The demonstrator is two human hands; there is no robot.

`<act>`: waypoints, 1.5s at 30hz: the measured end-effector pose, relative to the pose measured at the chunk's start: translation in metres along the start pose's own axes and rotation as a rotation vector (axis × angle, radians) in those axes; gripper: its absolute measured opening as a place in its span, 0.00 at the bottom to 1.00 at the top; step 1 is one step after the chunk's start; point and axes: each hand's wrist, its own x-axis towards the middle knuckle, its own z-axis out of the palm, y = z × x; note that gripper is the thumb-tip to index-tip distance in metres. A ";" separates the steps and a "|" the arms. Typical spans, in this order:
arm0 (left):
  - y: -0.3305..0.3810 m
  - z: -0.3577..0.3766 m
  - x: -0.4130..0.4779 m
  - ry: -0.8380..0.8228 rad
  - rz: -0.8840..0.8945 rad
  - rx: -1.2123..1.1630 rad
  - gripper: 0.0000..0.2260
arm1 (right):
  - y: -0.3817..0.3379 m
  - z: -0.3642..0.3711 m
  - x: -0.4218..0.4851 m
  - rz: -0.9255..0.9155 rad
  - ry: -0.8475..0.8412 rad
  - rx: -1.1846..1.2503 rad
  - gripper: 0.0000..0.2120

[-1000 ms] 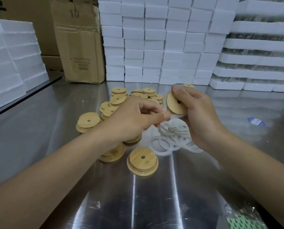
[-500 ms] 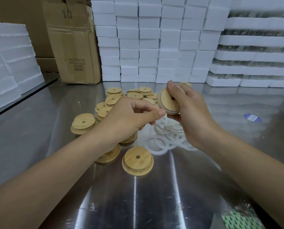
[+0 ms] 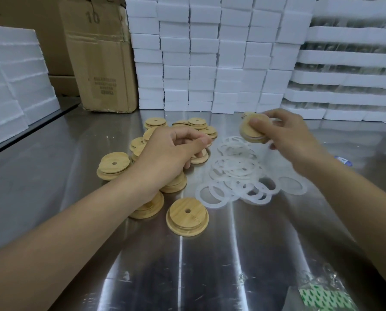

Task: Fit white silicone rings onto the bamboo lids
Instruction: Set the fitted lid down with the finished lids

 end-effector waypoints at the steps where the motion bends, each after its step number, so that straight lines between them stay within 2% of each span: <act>1: 0.001 0.000 0.000 0.001 -0.004 -0.002 0.05 | 0.012 -0.010 0.006 0.039 0.042 -0.039 0.13; 3: 0.001 0.000 -0.001 0.002 -0.007 -0.004 0.05 | 0.037 -0.026 0.014 0.146 0.075 -0.160 0.16; 6: 0.001 0.000 -0.001 0.003 -0.002 0.022 0.05 | 0.063 -0.037 0.021 0.266 -0.008 -0.473 0.18; 8: 0.001 0.002 -0.001 -0.001 0.001 0.031 0.05 | 0.064 -0.035 0.023 0.244 -0.047 -0.611 0.19; 10: 0.000 0.002 -0.001 -0.002 0.007 0.045 0.05 | 0.060 -0.030 0.022 0.190 0.000 -0.685 0.19; 14: -0.002 0.003 -0.001 0.002 0.025 0.068 0.05 | 0.059 -0.029 0.021 0.082 0.118 -0.688 0.10; 21: -0.003 0.003 -0.001 -0.007 0.035 0.102 0.05 | 0.059 -0.029 0.023 -0.003 0.002 -0.844 0.02; 25: -0.004 0.004 -0.001 -0.014 0.049 0.126 0.05 | 0.062 -0.028 0.024 -0.007 -0.019 -0.867 0.02; 31: -0.005 0.003 0.000 -0.030 0.065 0.144 0.05 | 0.064 -0.040 0.030 0.088 0.044 -0.973 0.04; 35: -0.005 0.003 0.000 -0.039 0.080 0.152 0.06 | 0.070 -0.046 0.030 0.060 0.032 -0.949 0.05; 36: -0.006 0.003 0.000 -0.039 0.082 0.153 0.06 | 0.070 -0.046 0.031 0.047 0.000 -0.916 0.07; 37: -0.006 0.003 0.000 -0.038 0.084 0.156 0.06 | 0.069 -0.047 0.031 0.033 -0.068 -0.869 0.13; 39: -0.006 0.003 0.000 -0.036 0.089 0.158 0.05 | 0.066 -0.044 0.028 0.015 -0.285 -0.821 0.31; 40: -0.006 0.003 0.000 -0.035 0.093 0.158 0.05 | 0.064 -0.042 0.026 0.022 -0.359 -0.831 0.37; 42: -0.006 0.003 0.000 -0.033 0.097 0.162 0.05 | 0.063 -0.039 0.025 0.028 -0.402 -0.834 0.40; 45: -0.006 0.003 0.000 -0.030 0.108 0.170 0.05 | 0.064 -0.038 0.025 -0.005 -0.393 -0.848 0.39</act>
